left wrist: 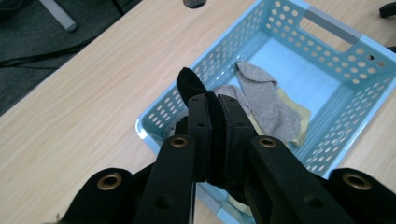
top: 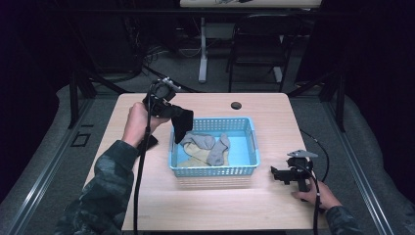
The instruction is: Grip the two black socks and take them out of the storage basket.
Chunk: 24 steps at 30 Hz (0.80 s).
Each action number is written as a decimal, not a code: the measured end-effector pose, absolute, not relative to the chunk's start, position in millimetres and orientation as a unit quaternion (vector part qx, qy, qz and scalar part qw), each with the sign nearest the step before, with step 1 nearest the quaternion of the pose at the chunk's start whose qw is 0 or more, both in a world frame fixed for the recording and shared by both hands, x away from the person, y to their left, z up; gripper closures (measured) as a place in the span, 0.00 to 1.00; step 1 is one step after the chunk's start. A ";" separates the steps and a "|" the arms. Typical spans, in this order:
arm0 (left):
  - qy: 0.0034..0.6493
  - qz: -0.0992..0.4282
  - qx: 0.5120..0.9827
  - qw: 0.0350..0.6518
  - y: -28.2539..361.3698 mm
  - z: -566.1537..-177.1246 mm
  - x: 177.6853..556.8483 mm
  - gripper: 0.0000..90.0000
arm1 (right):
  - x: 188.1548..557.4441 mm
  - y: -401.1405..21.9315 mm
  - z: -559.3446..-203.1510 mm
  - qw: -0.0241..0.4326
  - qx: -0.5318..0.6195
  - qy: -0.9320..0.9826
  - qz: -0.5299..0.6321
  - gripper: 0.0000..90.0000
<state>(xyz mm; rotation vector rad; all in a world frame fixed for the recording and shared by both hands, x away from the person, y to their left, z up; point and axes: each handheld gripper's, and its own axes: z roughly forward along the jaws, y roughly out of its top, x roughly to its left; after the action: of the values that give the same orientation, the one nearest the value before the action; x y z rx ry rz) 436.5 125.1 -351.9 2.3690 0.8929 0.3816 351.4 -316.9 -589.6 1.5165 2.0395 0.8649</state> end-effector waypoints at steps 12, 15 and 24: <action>0.362 0.162 0.869 0.297 165.6 -338.1 429.9 0.93 | 351.4 -316.8 -589.6 0.226 0.550 0.740 0.314 0.00; 0.372 0.166 0.864 0.296 177.2 -336.8 428.3 0.93 | 351.4 -316.9 -589.6 0.227 0.550 0.740 0.314 0.00; 0.403 0.175 0.849 0.293 210.9 -339.3 422.9 0.93 | 351.4 -316.8 -589.6 0.226 0.550 0.740 0.314 0.00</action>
<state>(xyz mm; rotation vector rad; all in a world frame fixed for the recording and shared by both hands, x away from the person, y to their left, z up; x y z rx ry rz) 422.9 210.9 -339.3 2.2616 1.0742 0.4649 351.4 -316.8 -589.6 1.5166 2.0393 0.8653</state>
